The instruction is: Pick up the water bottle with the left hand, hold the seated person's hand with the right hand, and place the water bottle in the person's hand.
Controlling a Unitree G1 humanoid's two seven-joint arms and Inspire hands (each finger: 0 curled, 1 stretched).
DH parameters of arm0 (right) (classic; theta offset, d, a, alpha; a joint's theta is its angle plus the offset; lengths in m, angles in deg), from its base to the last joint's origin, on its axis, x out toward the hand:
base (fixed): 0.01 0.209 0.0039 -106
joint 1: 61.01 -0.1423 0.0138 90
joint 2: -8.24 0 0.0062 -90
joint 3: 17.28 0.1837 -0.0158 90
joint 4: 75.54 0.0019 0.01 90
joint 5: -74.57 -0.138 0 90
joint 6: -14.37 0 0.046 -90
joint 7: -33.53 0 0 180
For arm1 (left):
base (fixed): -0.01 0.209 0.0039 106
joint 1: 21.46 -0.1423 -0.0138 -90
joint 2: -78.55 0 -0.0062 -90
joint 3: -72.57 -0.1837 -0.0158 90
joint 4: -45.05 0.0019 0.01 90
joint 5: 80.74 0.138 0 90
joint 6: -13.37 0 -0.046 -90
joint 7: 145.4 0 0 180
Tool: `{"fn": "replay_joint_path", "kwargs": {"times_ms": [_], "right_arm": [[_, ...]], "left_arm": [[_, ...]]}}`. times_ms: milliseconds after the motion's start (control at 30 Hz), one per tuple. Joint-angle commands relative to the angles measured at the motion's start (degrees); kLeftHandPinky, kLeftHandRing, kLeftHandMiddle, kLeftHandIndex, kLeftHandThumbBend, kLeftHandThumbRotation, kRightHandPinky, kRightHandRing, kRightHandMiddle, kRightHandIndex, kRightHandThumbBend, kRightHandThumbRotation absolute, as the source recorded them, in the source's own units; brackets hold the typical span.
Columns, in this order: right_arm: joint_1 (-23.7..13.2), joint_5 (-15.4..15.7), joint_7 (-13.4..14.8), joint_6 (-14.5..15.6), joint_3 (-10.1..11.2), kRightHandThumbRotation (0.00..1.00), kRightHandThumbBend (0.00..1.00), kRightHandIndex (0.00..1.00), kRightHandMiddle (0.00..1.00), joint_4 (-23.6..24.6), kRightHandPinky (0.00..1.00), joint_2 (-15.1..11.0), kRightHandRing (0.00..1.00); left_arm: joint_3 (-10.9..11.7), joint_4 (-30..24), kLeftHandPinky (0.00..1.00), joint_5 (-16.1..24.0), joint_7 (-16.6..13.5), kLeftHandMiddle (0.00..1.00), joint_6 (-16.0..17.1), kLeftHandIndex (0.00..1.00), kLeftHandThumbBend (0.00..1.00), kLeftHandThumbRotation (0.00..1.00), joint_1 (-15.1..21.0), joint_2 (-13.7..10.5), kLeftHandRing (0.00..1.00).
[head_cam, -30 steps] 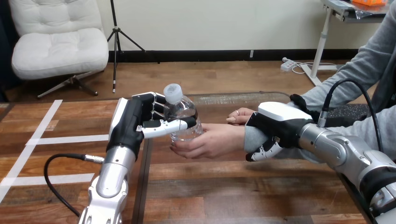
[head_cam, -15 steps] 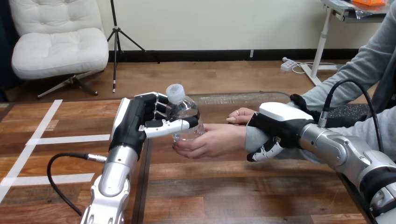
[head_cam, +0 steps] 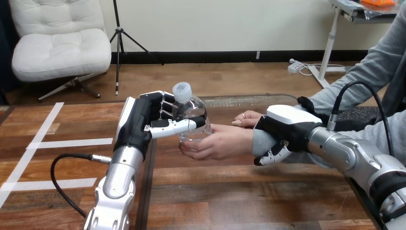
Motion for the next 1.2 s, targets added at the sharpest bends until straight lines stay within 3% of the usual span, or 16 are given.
{"fn": "replay_joint_path", "kwargs": {"times_ms": [0, 967, 1067, 1167], "right_arm": [[-12.57, -3.67, 2.0, -2.03, 4.2, 0.03, 0.49, 0.3, 0.28, 7.17, 0.17, 0.88, 0.21], [-12.29, -3.52, 2.4, -2.76, 4.06, 0.04, 0.49, 0.3, 0.28, 6.27, 0.17, 0.14, 0.22], [-12.23, -3.59, 2.44, -2.99, 4.11, 0.03, 0.49, 0.3, 0.28, 6.2, 0.17, 0.09, 0.22], [-12.23, -3.37, 2.56, -2.92, 3.95, 0.03, 0.49, 0.31, 0.28, 6.13, 0.18, 0.05, 0.22]], "left_arm": [[-2.12, -1.21, 0.3, -0.47, 0.56, 0.4, 2.09, 0.4, 0.72, 0.0, 8.83, 2.64, 0.36], [-1.52, -1.97, 0.34, -1.36, 2.37, 0.43, 1.28, 0.43, 0.69, 0.0, 8.24, 2.67, 0.39], [-1.34, -1.65, 0.38, -1.84, 3.25, 0.47, 0.95, 0.46, 0.69, 0.0, 8.32, 2.52, 0.44], [-1.17, -0.61, 0.44, -1.69, 3.45, 0.53, 1.08, 0.53, 0.72, 0.08, 8.49, 2.26, 0.49]]}}
